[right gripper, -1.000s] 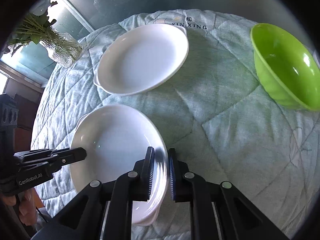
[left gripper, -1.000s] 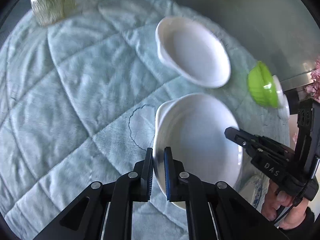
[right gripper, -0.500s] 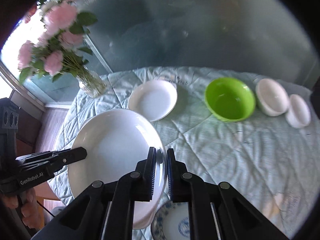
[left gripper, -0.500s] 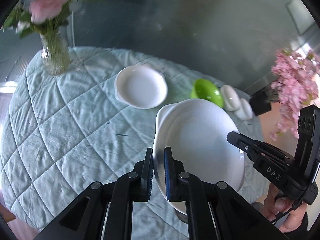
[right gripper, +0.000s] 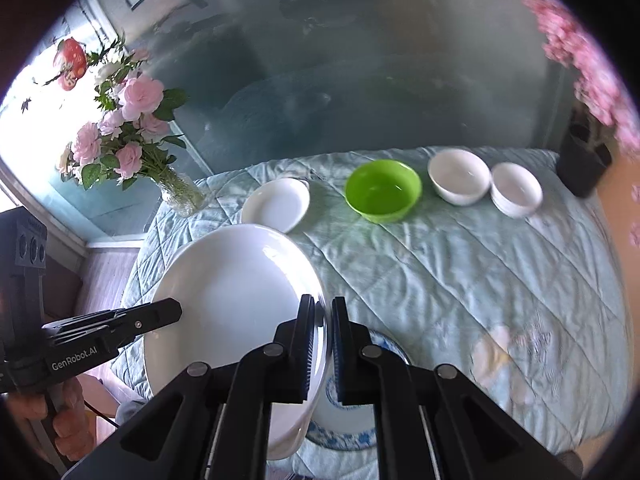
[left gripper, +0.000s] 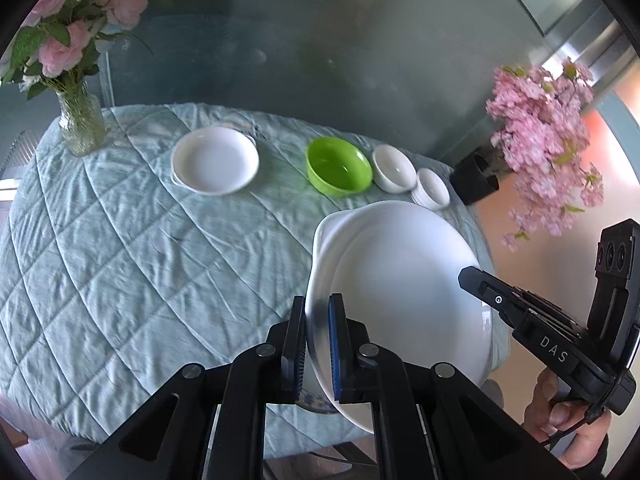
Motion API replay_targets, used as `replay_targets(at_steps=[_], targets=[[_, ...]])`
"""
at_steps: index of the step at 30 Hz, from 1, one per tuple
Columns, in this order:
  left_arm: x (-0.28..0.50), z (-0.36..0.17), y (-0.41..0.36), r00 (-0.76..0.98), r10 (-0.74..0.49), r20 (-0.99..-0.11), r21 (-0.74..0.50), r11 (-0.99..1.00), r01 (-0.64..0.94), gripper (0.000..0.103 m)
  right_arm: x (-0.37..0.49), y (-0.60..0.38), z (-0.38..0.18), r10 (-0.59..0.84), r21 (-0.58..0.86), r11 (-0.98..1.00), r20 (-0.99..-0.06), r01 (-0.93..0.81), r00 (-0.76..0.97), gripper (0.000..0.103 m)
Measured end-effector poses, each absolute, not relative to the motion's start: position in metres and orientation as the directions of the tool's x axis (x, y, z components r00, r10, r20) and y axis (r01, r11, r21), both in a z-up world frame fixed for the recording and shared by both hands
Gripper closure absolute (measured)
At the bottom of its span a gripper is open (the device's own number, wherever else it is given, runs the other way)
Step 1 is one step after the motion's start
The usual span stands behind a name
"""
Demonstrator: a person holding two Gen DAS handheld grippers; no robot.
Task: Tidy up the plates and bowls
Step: 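Carry the white oval dish with the right gripper over the blue-and-white plate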
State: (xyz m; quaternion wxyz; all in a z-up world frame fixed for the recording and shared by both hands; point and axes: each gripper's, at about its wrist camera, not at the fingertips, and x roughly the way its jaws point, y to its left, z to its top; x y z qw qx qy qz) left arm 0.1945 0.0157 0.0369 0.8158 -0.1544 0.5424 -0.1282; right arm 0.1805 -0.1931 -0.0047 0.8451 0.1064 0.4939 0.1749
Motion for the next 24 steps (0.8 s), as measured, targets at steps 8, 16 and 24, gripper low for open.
replay_targets(at_steps=[8,16,24], targets=[[0.164,-0.009,-0.017,0.314,-0.401,-0.861,-0.402,0.913,0.063,0.097,0.141,-0.226,-0.04,0.392,0.383,0.917,-0.817,-0.109,0.422,0.095],[0.154,-0.066,-0.031,0.263,-0.406,-0.875,-0.403,0.913,0.065,0.097,0.121,-0.238,-0.087,0.373,0.387,0.921,-0.838,-0.048,0.398,0.095],[0.16,-0.122,-0.028,0.252,-0.381,-0.889,-0.384,0.923,0.043,0.097,0.128,-0.234,-0.139,0.396,0.416,0.909,-0.831,-0.037,0.39,0.095]])
